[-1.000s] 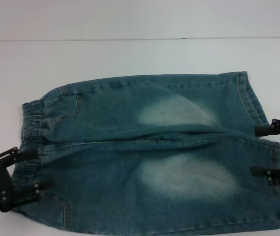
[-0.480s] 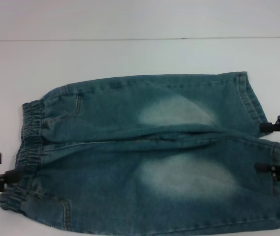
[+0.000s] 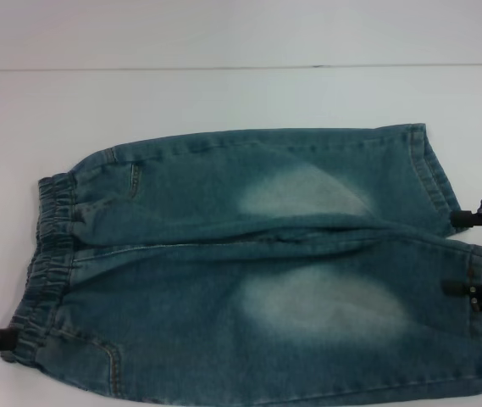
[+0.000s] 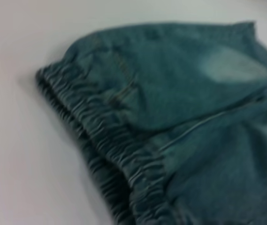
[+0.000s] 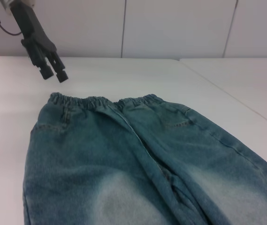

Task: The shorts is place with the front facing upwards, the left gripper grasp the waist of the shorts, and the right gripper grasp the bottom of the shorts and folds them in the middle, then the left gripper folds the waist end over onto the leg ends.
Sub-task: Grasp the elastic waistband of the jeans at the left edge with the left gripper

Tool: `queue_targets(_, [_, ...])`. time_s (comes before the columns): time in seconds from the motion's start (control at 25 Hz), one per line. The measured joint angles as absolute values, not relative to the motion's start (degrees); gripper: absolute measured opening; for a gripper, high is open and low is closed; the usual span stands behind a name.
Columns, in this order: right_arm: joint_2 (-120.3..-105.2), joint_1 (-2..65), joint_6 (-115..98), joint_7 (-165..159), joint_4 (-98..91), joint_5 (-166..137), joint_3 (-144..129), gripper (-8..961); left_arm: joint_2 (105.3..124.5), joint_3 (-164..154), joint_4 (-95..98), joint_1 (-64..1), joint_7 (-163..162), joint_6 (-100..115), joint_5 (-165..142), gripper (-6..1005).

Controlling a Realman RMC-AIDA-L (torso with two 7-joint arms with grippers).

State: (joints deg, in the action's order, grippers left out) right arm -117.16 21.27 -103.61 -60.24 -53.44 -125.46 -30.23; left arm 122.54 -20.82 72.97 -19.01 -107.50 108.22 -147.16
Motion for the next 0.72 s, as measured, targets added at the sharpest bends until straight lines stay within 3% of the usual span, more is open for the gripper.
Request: queue_targets(0.72, [-117.24,21.1,-103.4,-59.5,-53.0,-125.6,-29.8,917,123.73,-25.7,71.2,-20.0,-111.0,102.4,-151.8,842])
